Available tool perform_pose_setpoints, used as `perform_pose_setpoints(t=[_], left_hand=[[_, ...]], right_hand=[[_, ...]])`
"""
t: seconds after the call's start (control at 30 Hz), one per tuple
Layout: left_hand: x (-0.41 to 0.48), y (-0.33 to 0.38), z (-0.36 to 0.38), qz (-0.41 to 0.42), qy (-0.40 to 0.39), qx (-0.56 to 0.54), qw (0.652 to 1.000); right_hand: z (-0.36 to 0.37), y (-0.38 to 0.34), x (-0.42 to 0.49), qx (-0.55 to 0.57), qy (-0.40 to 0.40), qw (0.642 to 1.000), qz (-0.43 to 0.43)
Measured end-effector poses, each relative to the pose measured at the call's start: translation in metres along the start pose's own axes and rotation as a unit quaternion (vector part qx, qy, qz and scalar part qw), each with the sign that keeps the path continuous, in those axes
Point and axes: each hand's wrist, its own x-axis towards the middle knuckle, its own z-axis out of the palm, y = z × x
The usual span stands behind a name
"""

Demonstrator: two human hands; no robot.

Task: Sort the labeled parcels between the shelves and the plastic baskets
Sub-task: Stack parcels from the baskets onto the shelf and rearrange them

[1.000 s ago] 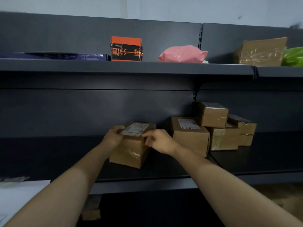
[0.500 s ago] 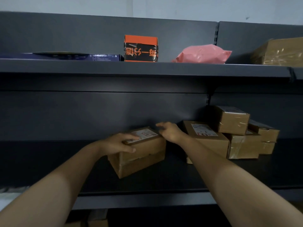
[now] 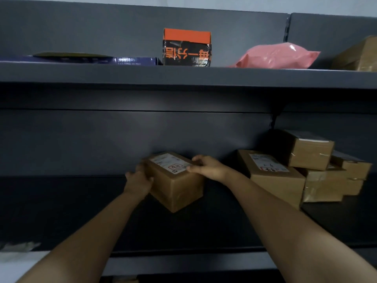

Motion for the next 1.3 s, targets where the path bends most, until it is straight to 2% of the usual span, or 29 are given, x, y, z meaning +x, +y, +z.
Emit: perform_pose_setpoints(t=[0.1,0.2,0.23,0.27,0.33,0.4,0.43,0.53,0.6,0.7,0.77,0.83,0.9,0.93,1.0,1.07,1.17,1.3], left_hand=[[-0.019,0.016,0.013,-0.092,-0.082,-0.204,0.971],[-0.028,0.033,0.014,-0.140,-0.131,-0.302,0.934],[-0.029,0.038,0.013,-0.150,-0.147,-0.310,0.927],[-0.028,0.043,0.014,-0.157,-0.161,-0.304,0.926],[-0.032,0.053,0.018,-0.166,-0.177,-0.288,0.926],[-0.035,0.063,0.026,-0.163,-0.174,-0.286,0.928],[-0.039,0.068,0.031,-0.156,-0.177,-0.289,0.928],[-0.043,0.079,0.045,-0.138,-0.177,-0.297,0.928],[-0.043,0.082,0.051,-0.131,-0.177,-0.303,0.927],[-0.044,0.084,0.053,-0.129,-0.180,-0.304,0.926],[-0.045,0.085,0.053,-0.134,-0.182,-0.302,0.926],[-0.048,0.087,0.053,-0.137,-0.181,-0.301,0.926],[-0.051,0.088,0.054,-0.131,-0.183,-0.306,0.925],[-0.052,0.088,0.054,-0.128,-0.182,-0.312,0.924],[-0.053,0.087,0.056,-0.128,-0.184,-0.327,0.918],[-0.057,0.085,0.056,-0.130,-0.200,-0.351,0.905],[-0.061,0.083,0.057,-0.133,-0.207,-0.383,0.890],[-0.070,0.082,0.058,-0.131,-0.190,-0.404,0.885]], right_hand=[[-0.006,-0.002,-0.014,-0.017,0.010,1.000,0.010],[-0.016,-0.001,-0.035,-0.028,0.041,0.999,-0.013],[-0.019,0.001,-0.043,-0.071,0.061,0.995,-0.027],[-0.024,0.003,-0.051,-0.155,0.098,0.982,-0.042],[-0.032,0.007,-0.064,-0.327,0.219,0.918,-0.058],[-0.043,0.012,-0.078,-0.383,0.328,0.862,-0.045],[-0.049,0.018,-0.084,-0.397,0.338,0.853,-0.011],[-0.058,0.035,-0.099,-0.445,0.219,0.856,0.143],[-0.059,0.039,-0.104,-0.457,0.161,0.863,0.144],[-0.066,0.022,-0.113,-0.361,0.127,0.920,0.083],[-0.071,0.014,-0.122,-0.263,0.163,0.950,0.053],[-0.075,0.022,-0.127,-0.247,0.252,0.934,0.056],[-0.079,0.038,-0.130,-0.230,0.303,0.917,0.124],[-0.081,0.045,-0.131,-0.176,0.306,0.921,0.167],[-0.086,0.051,-0.134,0.038,0.290,0.927,0.237],[-0.091,0.052,-0.141,0.208,0.265,0.903,0.269],[-0.096,0.062,-0.149,0.280,0.221,0.888,0.292],[-0.097,0.069,-0.159,0.353,0.185,0.875,0.273]])
